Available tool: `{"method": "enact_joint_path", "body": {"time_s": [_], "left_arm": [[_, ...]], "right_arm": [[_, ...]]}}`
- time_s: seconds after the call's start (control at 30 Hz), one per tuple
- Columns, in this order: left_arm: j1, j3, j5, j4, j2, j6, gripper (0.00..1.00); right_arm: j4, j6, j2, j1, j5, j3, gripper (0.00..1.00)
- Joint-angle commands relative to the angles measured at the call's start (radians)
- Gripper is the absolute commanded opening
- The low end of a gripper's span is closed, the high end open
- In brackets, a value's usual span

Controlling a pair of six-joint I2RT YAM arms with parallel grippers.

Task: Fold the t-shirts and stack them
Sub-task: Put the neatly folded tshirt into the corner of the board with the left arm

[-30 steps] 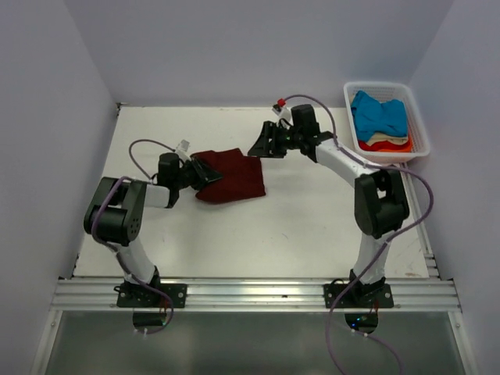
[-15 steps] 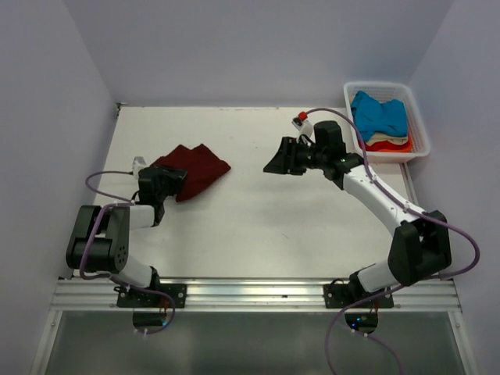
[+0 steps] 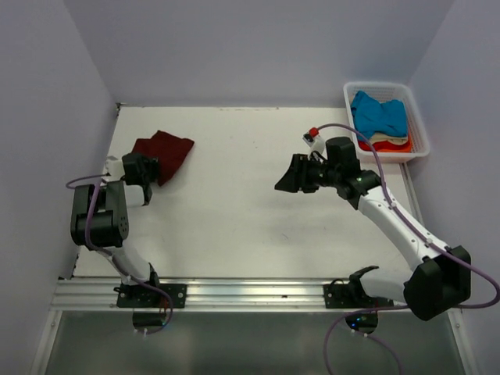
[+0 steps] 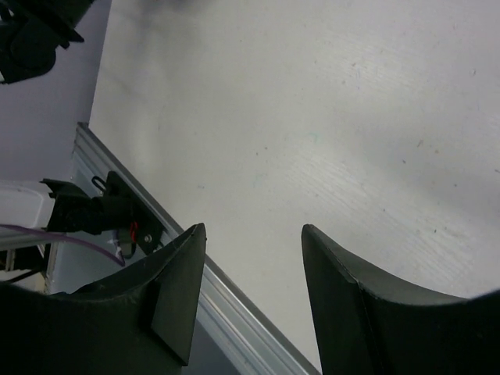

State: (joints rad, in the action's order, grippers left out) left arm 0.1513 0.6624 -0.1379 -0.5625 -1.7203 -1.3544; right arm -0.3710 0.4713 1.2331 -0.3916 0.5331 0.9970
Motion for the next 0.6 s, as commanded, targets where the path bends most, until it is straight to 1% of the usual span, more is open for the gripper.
{"method": "enact_joint_path", "body": {"time_s": [0.0,0.23,0.33,0.43,0.57], "left_arm": [[0.027,0.135,-0.011,-0.040,-0.065,-0.026,0.00],[0.074,0.365,0.007,0.006,-0.251,-0.029,0.00],[0.102,0.413,0.018,0.009,-0.320,-0.046,0.00],[0.134,0.495,0.040,0.019,-0.393,-0.054,0.00],[0.180,0.572,0.083,-0.007,-0.496,-0.051,0.00]], "right_arm": [[-0.077,-0.020,-0.056,-0.001,-0.027,-0.012,0.56],[-0.212,-0.046,-0.118,-0.001,-0.094,0.029,0.56],[-0.261,-0.046,-0.130,0.000,-0.116,0.060,0.55],[-0.293,-0.046,-0.127,-0.001,-0.133,0.087,0.55],[-0.325,-0.045,-0.119,-0.001,-0.147,0.103,0.55]]}}
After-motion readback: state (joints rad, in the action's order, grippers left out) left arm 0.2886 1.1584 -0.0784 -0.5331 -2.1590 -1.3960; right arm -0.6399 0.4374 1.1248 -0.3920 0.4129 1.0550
